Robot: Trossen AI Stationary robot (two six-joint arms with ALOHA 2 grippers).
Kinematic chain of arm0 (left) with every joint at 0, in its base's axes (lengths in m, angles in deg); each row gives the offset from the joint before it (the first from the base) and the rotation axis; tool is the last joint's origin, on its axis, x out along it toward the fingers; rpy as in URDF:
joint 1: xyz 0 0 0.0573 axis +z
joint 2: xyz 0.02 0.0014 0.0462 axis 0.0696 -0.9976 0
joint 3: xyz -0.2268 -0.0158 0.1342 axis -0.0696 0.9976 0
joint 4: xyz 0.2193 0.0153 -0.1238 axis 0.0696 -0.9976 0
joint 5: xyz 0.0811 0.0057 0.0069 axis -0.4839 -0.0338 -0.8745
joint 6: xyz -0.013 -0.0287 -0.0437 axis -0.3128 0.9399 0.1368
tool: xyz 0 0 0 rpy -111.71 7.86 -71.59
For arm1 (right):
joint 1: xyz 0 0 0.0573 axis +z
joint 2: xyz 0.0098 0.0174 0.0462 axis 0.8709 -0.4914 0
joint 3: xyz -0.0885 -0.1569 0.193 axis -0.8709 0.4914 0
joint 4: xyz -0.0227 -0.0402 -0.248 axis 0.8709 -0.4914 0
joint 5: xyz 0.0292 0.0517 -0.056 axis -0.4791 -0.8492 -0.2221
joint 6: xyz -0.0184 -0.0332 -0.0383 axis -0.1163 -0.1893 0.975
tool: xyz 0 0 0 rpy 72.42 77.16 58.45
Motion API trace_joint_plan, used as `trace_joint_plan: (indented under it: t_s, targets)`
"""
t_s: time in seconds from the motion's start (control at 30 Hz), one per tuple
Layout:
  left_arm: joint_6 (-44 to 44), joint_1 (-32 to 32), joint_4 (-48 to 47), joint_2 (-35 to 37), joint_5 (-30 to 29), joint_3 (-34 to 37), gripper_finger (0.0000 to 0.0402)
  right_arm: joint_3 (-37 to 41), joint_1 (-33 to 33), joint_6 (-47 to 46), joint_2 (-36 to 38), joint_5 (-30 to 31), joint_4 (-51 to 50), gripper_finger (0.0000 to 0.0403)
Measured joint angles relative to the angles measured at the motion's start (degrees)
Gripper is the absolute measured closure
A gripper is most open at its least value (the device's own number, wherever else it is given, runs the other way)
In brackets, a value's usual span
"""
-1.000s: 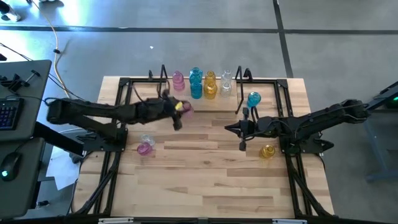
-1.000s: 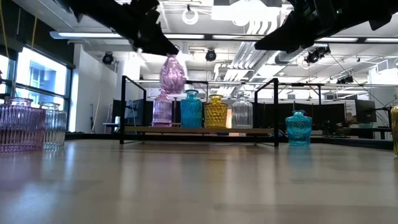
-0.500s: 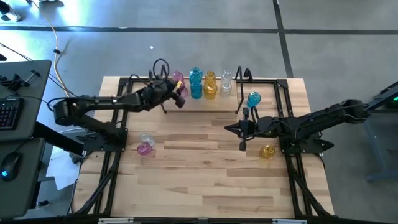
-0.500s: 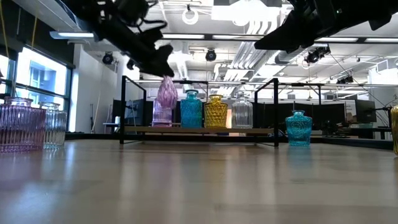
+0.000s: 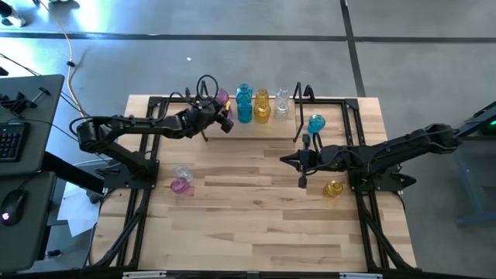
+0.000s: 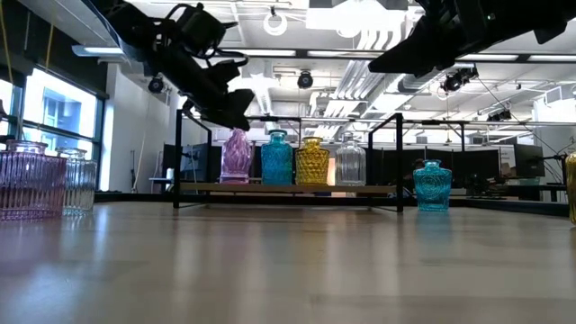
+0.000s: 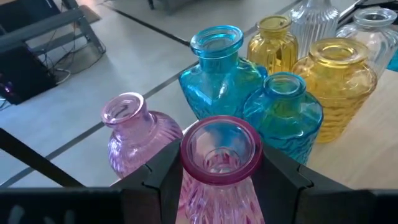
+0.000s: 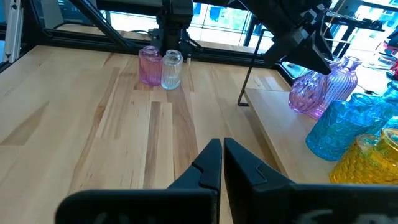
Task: Sort vases onto shelf
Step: Put the bottom pink vase on the shelf aligned with the pink vase
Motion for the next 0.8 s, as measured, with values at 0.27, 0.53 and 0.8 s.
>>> trace_joint_plan:
  t_s: [0.27, 0.53, 0.8]
  targets:
    - [1.0, 0.9, -2.3, 0.0, -0.8, 0.0, 0.0254, 0.0, 0.0, 0.0, 0.0, 0.2, 0.0, 0.0403]
    - [1.1, 0.9, -3.9, 0.0, -0.7, 0.0, 0.0254, 0.0, 0.0, 0.0, 0.0, 0.2, 0.0, 0.0403]
    - [1.5, 1.5, -3.6, -0.4, -0.7, 0.2, 0.0254, 0.0, 0.0, 0.0, 0.0, 0.2, -0.1, 0.0403]
